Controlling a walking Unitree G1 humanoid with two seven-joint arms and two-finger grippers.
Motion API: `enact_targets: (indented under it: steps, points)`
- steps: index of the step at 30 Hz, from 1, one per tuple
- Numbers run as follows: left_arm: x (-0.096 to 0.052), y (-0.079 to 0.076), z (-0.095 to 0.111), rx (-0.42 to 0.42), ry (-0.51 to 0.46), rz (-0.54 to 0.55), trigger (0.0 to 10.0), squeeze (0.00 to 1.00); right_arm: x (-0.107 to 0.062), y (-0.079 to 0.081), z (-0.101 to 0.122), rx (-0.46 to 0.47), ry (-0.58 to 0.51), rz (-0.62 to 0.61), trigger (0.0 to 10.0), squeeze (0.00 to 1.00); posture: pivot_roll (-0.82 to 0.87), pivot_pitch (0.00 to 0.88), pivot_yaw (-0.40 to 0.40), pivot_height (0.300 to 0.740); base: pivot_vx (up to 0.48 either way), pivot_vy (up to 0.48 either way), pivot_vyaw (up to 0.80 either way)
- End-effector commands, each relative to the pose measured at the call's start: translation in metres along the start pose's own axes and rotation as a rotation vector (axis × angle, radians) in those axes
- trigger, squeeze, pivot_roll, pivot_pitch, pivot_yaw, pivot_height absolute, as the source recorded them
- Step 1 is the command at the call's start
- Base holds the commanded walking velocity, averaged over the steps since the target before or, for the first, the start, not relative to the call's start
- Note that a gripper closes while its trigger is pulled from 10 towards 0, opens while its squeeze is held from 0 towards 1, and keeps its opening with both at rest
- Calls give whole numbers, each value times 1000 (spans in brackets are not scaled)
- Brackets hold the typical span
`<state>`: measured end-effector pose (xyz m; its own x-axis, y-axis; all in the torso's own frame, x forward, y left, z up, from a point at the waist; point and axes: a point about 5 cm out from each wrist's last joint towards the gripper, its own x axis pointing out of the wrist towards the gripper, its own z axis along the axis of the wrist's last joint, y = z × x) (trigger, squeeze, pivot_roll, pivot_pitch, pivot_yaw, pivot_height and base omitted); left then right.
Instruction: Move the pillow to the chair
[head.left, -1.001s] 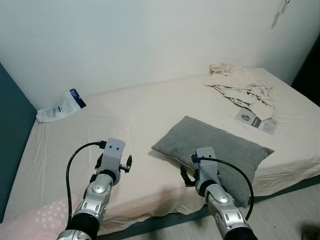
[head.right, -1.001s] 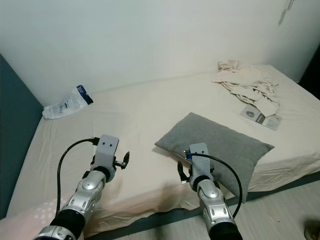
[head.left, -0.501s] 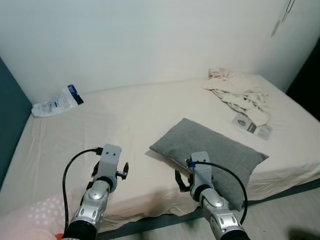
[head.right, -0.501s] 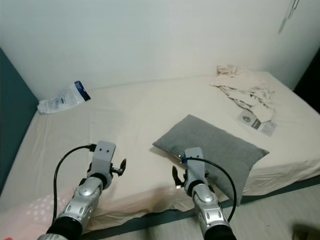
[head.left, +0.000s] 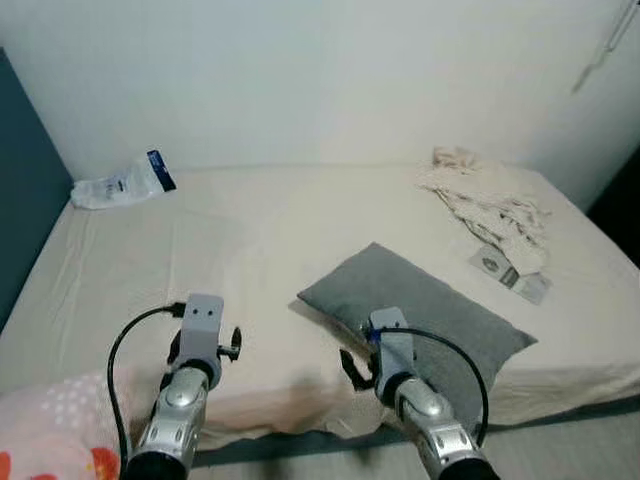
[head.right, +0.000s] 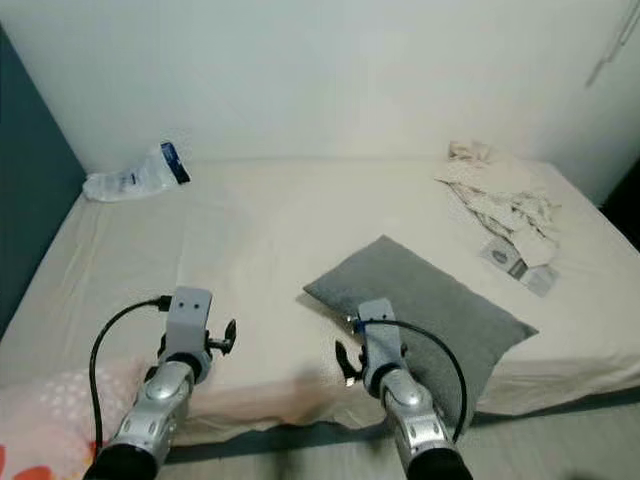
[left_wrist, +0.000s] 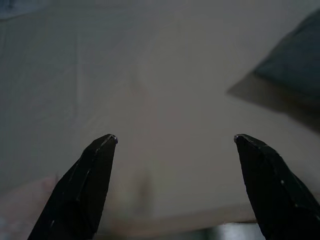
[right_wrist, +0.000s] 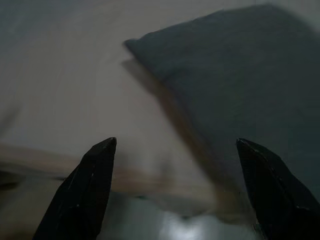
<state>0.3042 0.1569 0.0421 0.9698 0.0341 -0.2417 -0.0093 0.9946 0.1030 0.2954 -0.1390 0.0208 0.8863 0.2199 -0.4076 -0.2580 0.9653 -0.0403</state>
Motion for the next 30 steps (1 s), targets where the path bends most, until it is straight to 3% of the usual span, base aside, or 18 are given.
enact_targets:
  steps: [1,11,20,26,30]
  points:
    - [-3,3,-8,7,36,13,10000,0,0,3,-2,7,-3,9,10000,0,-20,87,-76,740,0,-428,0]
    - [-4,1,-5,40,32,-12,10000,0,-3,0,-6,14,2,0,10000,0,-24,95,-64,740,0,-378,0]
    - [-1,-5,0,39,34,-63,10000,0,-3,-1,-7,30,-1,-16,10000,0,-30,102,-46,740,0,0,0]
    - [1,-8,2,49,31,-76,10000,0,-4,-4,-7,37,-1,-27,10000,0,-33,106,-42,740,0,437,0]
    - [2,-8,3,50,28,-72,10000,0,-4,-5,-7,39,-3,-32,10000,0,-34,107,-41,740,0,0,0]
